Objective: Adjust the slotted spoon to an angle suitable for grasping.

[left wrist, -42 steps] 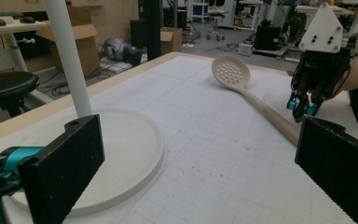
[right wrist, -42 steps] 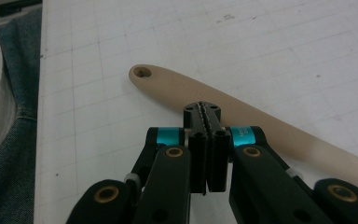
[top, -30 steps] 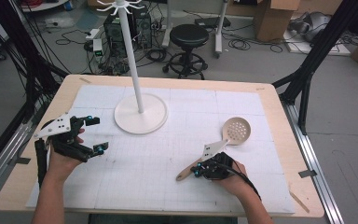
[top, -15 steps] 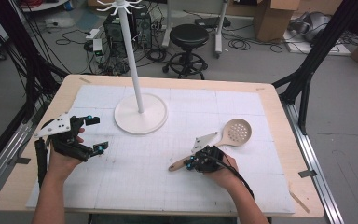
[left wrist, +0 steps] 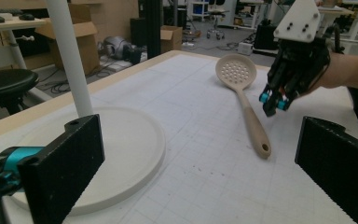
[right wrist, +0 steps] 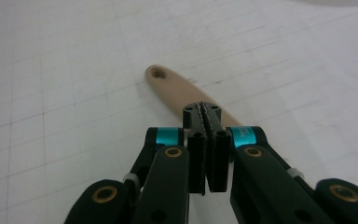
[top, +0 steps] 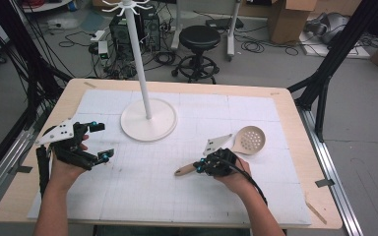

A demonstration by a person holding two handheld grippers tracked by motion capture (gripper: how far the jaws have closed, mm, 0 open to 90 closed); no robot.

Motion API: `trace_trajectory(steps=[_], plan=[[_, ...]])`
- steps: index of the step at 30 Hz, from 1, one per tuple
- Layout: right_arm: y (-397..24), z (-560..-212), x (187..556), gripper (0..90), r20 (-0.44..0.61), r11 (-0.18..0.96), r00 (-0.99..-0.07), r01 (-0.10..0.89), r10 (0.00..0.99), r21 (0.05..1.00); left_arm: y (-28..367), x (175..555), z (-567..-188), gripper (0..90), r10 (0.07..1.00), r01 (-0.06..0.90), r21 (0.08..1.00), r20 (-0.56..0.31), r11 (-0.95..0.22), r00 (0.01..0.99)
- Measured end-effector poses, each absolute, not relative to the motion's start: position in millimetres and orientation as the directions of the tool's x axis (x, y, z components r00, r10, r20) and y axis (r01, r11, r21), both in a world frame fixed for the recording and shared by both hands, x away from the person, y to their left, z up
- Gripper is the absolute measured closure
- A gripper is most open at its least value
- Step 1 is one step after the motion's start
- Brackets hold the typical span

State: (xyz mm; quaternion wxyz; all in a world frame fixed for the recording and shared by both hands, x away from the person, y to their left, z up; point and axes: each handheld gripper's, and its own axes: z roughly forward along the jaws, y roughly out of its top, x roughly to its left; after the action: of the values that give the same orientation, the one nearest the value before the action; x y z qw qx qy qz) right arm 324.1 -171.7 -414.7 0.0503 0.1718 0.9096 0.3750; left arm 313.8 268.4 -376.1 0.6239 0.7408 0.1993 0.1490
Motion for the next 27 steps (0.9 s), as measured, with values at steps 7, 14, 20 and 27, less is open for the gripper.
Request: trace_trajectory(steps=[7,14,20,27], plan=[[-211.5,-391.5,339.4,89.6,0.021,0.568,-0.873,0.335,0.487,0.751,268.8,313.5,-375.9,1.8,0.482,0.109,0.984,-0.029,-0.139,0.876],[-238.8,-394.3,362.9,89.7,0.010,0.531,-0.789,0.423,0.614,0.735,268.4,313.8,-376.2,1.8,0.481,0.110,0.984,-0.029,-0.142,0.876],[-247.1,-405.8,375.3,89.8,0.009,0.527,-0.737,0.491,0.676,0.694,268.9,313.8,-376.5,1.8,0.483,0.113,0.984,-0.033,-0.136,0.875],[-252.9,-415.3,382.0,89.7,0.002,0.532,-0.704,0.539,0.710,0.653,270.2,313.6,-376.1,1.8,0.481,0.109,0.985,-0.032,-0.132,0.876]])
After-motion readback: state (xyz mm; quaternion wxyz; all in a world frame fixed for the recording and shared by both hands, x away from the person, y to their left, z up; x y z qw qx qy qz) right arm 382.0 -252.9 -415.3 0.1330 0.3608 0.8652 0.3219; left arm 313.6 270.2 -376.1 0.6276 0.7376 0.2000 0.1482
